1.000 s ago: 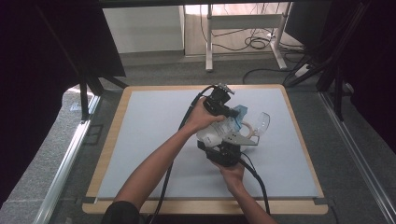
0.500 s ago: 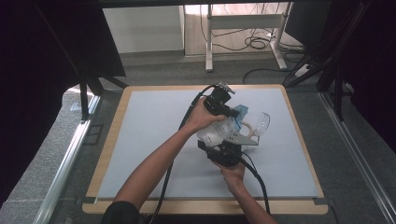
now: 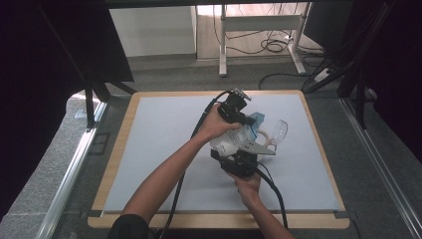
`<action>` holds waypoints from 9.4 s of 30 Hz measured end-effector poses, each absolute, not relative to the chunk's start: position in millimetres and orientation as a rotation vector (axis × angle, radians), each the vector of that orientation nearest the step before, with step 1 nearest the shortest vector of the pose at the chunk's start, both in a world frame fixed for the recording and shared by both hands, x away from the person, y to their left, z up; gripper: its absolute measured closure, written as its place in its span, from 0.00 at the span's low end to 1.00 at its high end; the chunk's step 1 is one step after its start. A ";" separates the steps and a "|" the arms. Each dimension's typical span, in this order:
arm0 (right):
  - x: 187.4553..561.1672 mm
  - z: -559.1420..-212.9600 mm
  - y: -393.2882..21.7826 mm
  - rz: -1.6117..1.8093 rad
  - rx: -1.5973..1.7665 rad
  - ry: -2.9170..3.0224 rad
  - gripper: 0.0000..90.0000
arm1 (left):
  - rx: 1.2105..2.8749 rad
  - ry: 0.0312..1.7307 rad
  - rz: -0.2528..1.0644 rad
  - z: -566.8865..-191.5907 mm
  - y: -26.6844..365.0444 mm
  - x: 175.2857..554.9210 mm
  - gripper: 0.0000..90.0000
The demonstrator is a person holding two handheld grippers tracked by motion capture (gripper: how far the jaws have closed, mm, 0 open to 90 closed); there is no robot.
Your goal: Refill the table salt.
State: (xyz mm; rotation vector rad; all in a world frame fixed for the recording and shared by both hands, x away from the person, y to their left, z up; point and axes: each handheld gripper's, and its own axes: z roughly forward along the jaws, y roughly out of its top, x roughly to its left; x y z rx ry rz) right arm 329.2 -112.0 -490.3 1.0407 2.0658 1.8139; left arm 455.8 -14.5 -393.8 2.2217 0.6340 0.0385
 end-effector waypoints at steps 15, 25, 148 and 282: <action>328.9 -490.3 -111.7 1.819 1.052 2.060 0.67 | 2.229 0.634 0.041 -394.0 -15.5 455.5 1.00; 329.4 -491.1 -111.9 1.818 1.058 2.061 0.67 | 2.235 0.633 0.048 -395.2 -16.7 455.8 1.00; 326.6 -488.5 -113.2 1.820 1.084 2.011 0.68 | 2.257 0.605 0.063 -389.5 -24.6 455.6 1.00; 332.9 -486.5 -106.9 1.851 1.105 1.973 0.68 | 2.277 0.587 0.031 -387.4 -21.1 467.4 1.00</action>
